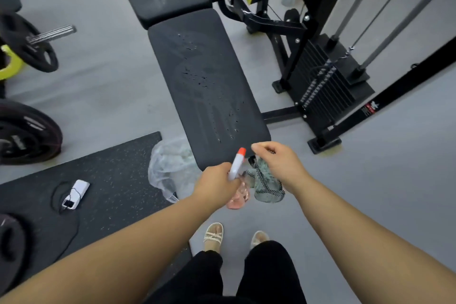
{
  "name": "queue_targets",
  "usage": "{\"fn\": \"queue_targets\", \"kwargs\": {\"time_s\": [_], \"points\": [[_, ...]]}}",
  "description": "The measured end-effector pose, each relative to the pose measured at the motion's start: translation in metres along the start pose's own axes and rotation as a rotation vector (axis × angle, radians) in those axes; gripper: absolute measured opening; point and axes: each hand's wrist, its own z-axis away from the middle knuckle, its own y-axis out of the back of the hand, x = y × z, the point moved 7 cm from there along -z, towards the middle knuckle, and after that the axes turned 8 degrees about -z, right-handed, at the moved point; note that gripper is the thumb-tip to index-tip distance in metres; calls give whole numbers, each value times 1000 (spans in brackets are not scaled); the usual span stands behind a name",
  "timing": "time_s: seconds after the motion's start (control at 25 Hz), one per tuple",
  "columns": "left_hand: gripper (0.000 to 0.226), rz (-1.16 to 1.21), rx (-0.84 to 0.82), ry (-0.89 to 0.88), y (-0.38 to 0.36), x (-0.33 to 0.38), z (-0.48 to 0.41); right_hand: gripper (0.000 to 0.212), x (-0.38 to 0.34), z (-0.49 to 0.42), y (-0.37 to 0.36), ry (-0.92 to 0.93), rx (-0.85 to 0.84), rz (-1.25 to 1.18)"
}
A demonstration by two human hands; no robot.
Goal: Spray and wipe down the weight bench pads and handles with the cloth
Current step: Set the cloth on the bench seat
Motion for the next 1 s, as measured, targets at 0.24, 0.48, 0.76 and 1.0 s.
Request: {"fn": "queue_targets", "kwargs": {"time_s": [0.24, 0.48, 0.76, 1.0], "points": [[16, -20, 120, 186, -26, -25, -18, 22, 51, -79, 18, -244, 86, -221], [18, 173, 172, 331, -92, -71, -51, 6, 36, -150, -7, 141, 65, -130], [20, 330, 205, 244, -160, -120, -115, 44, 155, -237, -106, 516, -212, 976], [14, 271, 241, 144, -211, -136, -157, 60, 204, -240, -96, 849, -121, 974]]}}
